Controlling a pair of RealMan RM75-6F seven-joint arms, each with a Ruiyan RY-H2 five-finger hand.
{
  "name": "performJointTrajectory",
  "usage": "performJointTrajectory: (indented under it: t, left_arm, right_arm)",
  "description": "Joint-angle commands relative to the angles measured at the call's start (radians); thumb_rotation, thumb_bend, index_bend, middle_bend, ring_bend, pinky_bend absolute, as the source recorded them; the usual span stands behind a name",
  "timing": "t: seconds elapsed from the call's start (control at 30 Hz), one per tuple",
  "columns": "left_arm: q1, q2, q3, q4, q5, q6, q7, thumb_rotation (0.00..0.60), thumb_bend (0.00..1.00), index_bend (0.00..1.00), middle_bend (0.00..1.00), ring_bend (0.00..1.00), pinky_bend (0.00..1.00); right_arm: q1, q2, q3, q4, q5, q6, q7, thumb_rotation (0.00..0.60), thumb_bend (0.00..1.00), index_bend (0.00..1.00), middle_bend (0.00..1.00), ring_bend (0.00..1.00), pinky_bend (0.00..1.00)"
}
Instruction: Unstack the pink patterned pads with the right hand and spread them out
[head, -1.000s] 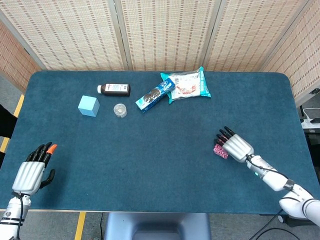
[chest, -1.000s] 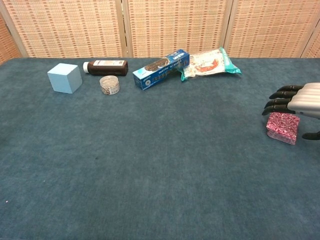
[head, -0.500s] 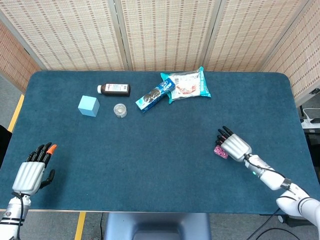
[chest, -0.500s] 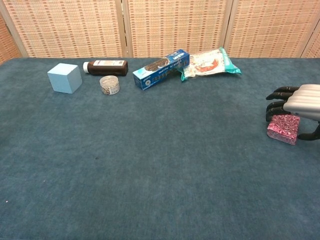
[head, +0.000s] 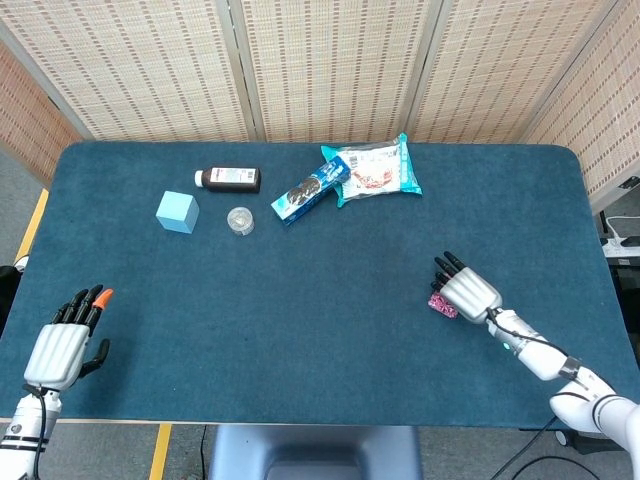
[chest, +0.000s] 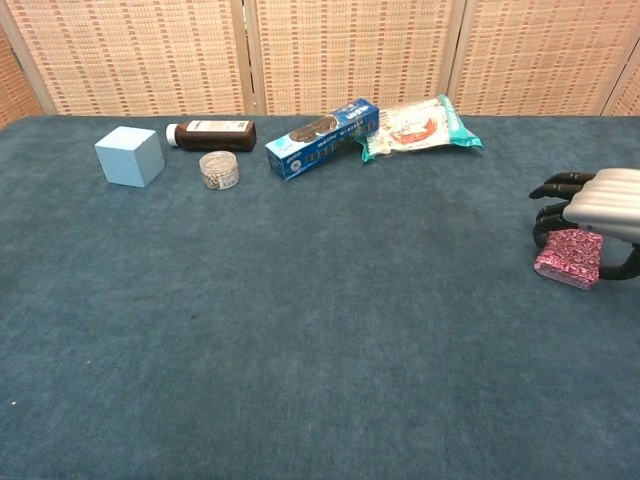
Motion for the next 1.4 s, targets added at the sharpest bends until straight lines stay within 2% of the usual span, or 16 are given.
performJointTrajectory:
  t: [0.03, 0.23, 0.53, 0.83, 1.07, 1.17, 1.23, 1.27, 1.37, 1.4]
  left_arm:
    - [0.001, 0.0, 0.001, 0.0, 0.002, 0.001, 0.0, 0.6, 0.48, 0.0, 0.0, 0.0, 0.18]
    - [-0.002, 0.0, -0.001, -0.001, -0.001, -0.002, 0.001, 0.6, 0.48, 0.0, 0.0, 0.0, 0.18]
    - [-0.002, 0.001, 0.002, -0.001, 0.003, -0.001, -0.003, 0.6, 0.48, 0.0, 0.0, 0.0, 0.18]
    - [0.003, 0.009, 0.004, -0.008, 0.015, 0.012, -0.016, 0.6, 0.48, 0.0, 0.0, 0.0, 0.18]
    - [0.003, 0.015, 0.008, -0.015, 0.023, 0.013, -0.02, 0.6, 0.48, 0.0, 0.0, 0.0, 0.18]
    - [0.007, 0.016, 0.012, -0.015, 0.031, 0.019, -0.024, 0.6, 0.48, 0.0, 0.0, 0.0, 0.18]
    - [0.009, 0.017, 0.015, -0.014, 0.036, 0.022, -0.028, 0.6, 0.48, 0.0, 0.0, 0.0, 0.18]
    - [0.01, 0.017, 0.016, -0.013, 0.037, 0.023, -0.028, 0.6, 0.48, 0.0, 0.0, 0.0, 0.18]
    - [0.011, 0.018, 0.016, -0.012, 0.039, 0.024, -0.033, 0.6, 0.48, 0.0, 0.0, 0.0, 0.18]
    - [0.011, 0.02, 0.015, -0.009, 0.036, 0.023, -0.037, 0.6, 0.48, 0.0, 0.0, 0.0, 0.18]
  right_arm:
    - [0.001, -0.003, -0.001, 0.002, 0.001, 0.006, 0.001, 0.6, 0.21, 0.39, 0.29, 0.04, 0.0]
    - [-0.004, -0.003, 0.0, 0.008, -0.003, 0.048, 0.005, 0.6, 0.21, 0.52, 0.35, 0.12, 0.0]
    - [-0.006, 0.018, -0.006, -0.024, -0.019, 0.096, -0.01, 0.6, 0.21, 0.61, 0.41, 0.17, 0.0]
    - [0.007, 0.074, -0.002, -0.199, -0.051, 0.149, -0.056, 0.6, 0.21, 0.62, 0.42, 0.18, 0.0]
    - [0.044, 0.025, 0.017, -0.302, -0.059, 0.101, -0.169, 0.6, 0.21, 0.62, 0.42, 0.18, 0.0]
    - [0.056, -0.014, 0.03, -0.31, -0.041, 0.061, -0.229, 0.6, 0.21, 0.57, 0.42, 0.18, 0.0]
    - [0.061, -0.035, 0.041, -0.313, -0.013, 0.025, -0.275, 0.6, 0.21, 0.47, 0.4, 0.17, 0.0]
    - [0.061, -0.037, 0.042, -0.314, -0.009, 0.022, -0.28, 0.6, 0.21, 0.46, 0.39, 0.16, 0.0]
    - [0.06, -0.045, 0.05, -0.321, 0.015, -0.001, -0.318, 0.6, 0.21, 0.29, 0.3, 0.12, 0.0]
    - [0.057, -0.044, 0.053, -0.33, 0.041, -0.026, -0.343, 0.6, 0.21, 0.18, 0.22, 0.08, 0.0]
